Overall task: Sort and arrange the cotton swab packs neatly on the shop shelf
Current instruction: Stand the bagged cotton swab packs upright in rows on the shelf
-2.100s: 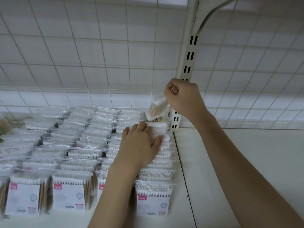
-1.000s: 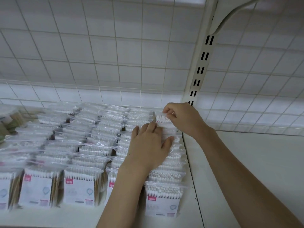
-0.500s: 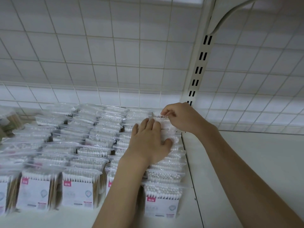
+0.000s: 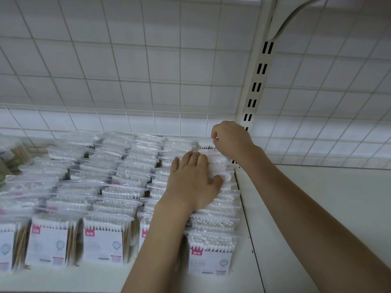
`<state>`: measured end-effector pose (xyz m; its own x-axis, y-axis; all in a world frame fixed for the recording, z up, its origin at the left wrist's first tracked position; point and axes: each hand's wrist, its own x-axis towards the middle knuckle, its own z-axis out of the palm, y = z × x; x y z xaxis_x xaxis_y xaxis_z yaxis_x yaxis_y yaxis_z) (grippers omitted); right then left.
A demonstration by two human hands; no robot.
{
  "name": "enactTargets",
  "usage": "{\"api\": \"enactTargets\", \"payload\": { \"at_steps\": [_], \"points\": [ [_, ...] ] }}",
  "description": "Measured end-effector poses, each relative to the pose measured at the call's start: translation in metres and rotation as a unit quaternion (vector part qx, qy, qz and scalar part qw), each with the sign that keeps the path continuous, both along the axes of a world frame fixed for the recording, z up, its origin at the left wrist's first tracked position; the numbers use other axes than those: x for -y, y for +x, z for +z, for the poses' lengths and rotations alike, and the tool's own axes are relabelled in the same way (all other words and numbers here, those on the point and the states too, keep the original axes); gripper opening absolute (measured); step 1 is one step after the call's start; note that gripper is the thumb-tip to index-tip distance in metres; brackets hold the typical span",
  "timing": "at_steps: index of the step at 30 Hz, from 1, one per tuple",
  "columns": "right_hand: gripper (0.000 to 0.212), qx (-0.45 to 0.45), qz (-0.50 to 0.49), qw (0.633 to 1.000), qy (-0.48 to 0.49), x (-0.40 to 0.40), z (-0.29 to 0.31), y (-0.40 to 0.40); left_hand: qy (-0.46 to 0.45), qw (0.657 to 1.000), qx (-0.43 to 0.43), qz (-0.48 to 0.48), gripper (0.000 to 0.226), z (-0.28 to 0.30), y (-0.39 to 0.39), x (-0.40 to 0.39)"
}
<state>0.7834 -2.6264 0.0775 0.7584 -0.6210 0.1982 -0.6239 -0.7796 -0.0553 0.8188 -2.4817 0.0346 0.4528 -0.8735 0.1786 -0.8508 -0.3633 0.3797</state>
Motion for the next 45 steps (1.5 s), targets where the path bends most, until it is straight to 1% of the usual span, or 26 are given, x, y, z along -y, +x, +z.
{"api": "enactTargets", "payload": {
  "at_steps": [5,8,12,15,18,21,24,28,31,33,36,38,41,44,45],
  "points": [
    [0.018,-0.006,-0.005,1.0,0.006,0.001,-0.007,0.004,-0.007,1.0,-0.004,-0.002,0.042,-0.002,0.001,0.001],
    [0.019,-0.008,-0.008,1.0,0.01,0.0,-0.008,0.006,-0.007,1.0,-0.002,-0.002,0.041,-0.003,0.001,0.001],
    [0.021,0.013,-0.009,0.999,0.043,0.0,-0.007,0.005,-0.008,1.0,-0.001,-0.002,0.043,-0.003,0.001,0.0],
    [0.021,0.066,0.007,0.997,0.05,-0.002,-0.007,0.002,-0.006,1.0,-0.002,-0.002,0.043,-0.003,0.001,0.0],
    [0.017,0.158,0.025,0.986,0.05,-0.004,-0.005,-0.006,-0.004,1.0,0.0,-0.004,0.043,-0.003,0.002,0.001],
    [0.011,0.26,0.056,0.961,0.079,-0.009,0.004,-0.013,0.0,1.0,0.005,-0.004,0.043,-0.003,0.001,0.001],
    [0.013,0.34,0.083,0.929,0.117,-0.017,0.018,-0.022,-0.005,1.0,0.004,-0.003,0.042,-0.002,0.001,0.0],
    [0.012,0.379,0.097,0.912,0.119,-0.024,0.033,-0.036,-0.005,1.0,0.004,-0.003,0.042,-0.002,0.0,-0.001],
    [0.016,0.403,0.103,0.904,0.097,-0.024,0.039,-0.045,-0.001,1.0,0.005,-0.004,0.043,-0.001,0.0,-0.001],
    [0.015,0.385,0.101,0.915,0.07,-0.022,0.042,-0.049,-0.002,1.0,0.003,-0.005,0.043,-0.001,0.0,-0.002],
    [0.001,0.301,0.104,0.947,0.036,-0.016,0.046,-0.055,-0.003,1.0,0.004,-0.004,0.042,-0.001,0.0,-0.002],
    [0.007,0.261,0.1,0.96,0.004,-0.012,0.048,-0.059,-0.002,1.0,0.002,-0.005,0.042,0.0,-0.001,-0.002],
    [0.015,0.235,0.103,0.965,-0.044,-0.009,0.051,-0.059,-0.001,1.0,0.003,-0.006,0.043,-0.001,0.0,-0.003],
    [0.031,0.197,0.101,0.972,-0.074,-0.006,0.048,-0.054,0.003,1.0,0.006,-0.007,0.044,0.0,-0.001,-0.004],
    [0.033,0.183,0.103,0.974,-0.085,-0.004,0.046,-0.052,0.005,1.0,0.007,-0.008,0.044,0.001,-0.001,-0.003]
  ]
}}
